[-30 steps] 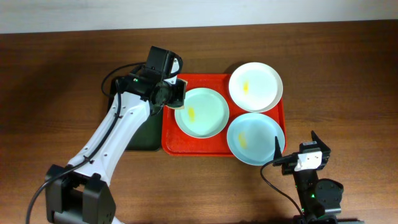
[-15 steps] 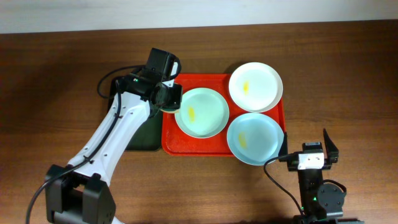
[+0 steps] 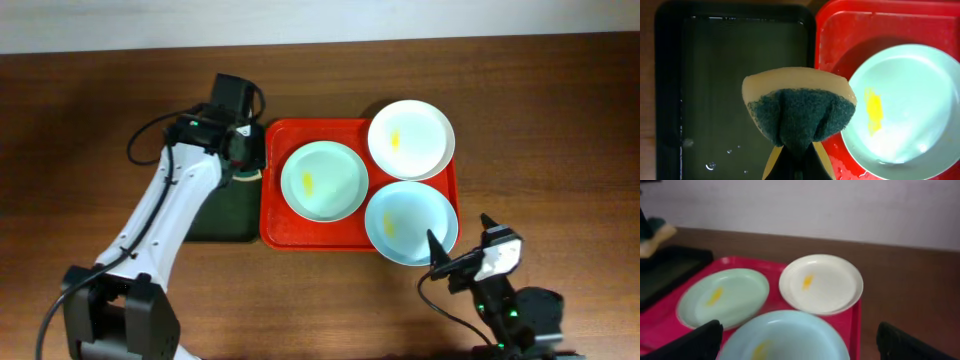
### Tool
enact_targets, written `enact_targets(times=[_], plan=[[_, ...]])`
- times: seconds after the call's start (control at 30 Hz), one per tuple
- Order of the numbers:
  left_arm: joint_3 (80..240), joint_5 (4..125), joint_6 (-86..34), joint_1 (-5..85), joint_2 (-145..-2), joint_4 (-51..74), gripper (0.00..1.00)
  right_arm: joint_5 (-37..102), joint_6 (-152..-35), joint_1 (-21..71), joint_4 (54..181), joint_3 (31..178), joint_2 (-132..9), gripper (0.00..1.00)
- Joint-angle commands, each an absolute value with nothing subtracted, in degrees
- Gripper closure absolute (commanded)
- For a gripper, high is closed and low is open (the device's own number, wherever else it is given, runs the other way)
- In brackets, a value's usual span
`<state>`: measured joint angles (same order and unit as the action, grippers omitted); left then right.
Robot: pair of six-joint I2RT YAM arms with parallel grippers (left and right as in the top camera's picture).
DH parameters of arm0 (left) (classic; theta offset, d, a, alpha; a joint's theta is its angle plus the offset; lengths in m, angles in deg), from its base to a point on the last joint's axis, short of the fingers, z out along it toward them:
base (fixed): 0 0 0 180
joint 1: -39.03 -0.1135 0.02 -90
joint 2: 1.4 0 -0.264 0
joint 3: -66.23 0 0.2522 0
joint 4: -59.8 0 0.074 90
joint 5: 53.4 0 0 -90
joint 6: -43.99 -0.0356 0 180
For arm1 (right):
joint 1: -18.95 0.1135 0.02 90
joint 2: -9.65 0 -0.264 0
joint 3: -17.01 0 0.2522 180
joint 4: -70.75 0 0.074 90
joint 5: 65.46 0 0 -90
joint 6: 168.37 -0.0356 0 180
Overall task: Clean dirty plates on tray and stack at the side
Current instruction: 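Reach the right gripper to the pale green plate rim and grasp it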
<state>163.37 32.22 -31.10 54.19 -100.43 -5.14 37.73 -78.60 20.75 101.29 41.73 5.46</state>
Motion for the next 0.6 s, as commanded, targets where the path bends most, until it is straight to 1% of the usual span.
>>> enact_targets(times=[0.0,0.27,0.33,0.4,0.43,0.47,0.5,0.53,0.57], plan=[[164.6,36.0,-30.0,52.4,-100.8,-5.0,1.00,37.8,-82.1,20.4,107.0,58.3,-3.3,0.01],[164.5,35.8,-30.0,52.2,-101.3,-5.6,1.00,38.1,-82.1,20.4,143.2,100.7,-41.8,0.02],[164.5,35.8,-30.2,52.2,-102.0,-5.7,1.00,45.6,-82.1,20.4,149.0,108.1,-50.1,0.02],[164.5,35.8,-30.2,52.2,-102.7,-5.7,1.00,51.5,-82.1,20.4,150.5,110.6,-55.5,0.01],[164.5,35.8,-30.2,52.2,-103.0,-5.7,1.00,54.5,-82.1,20.4,150.4,110.9,-58.1,0.39],[164.5,35.8,-30.2,52.2,-103.4,-5.7,1.00,55.9,-82.6,20.5,150.3,110.9,-60.2,0.71],[164.5,35.8,-30.2,52.2,-103.7,-5.7,1.00,55.6,-85.0,20.7,150.5,110.9,-62.6,0.81],[164.5,35.8,-30.2,52.2,-104.1,-5.7,1.00,55.0,-86.3,21.3,150.5,110.9,-65.2,0.86],[164.5,35.8,-30.2,52.2,-104.5,-5.7,1.00,53.4,-87.5,22.3,150.3,110.9,-67.6,0.87]])
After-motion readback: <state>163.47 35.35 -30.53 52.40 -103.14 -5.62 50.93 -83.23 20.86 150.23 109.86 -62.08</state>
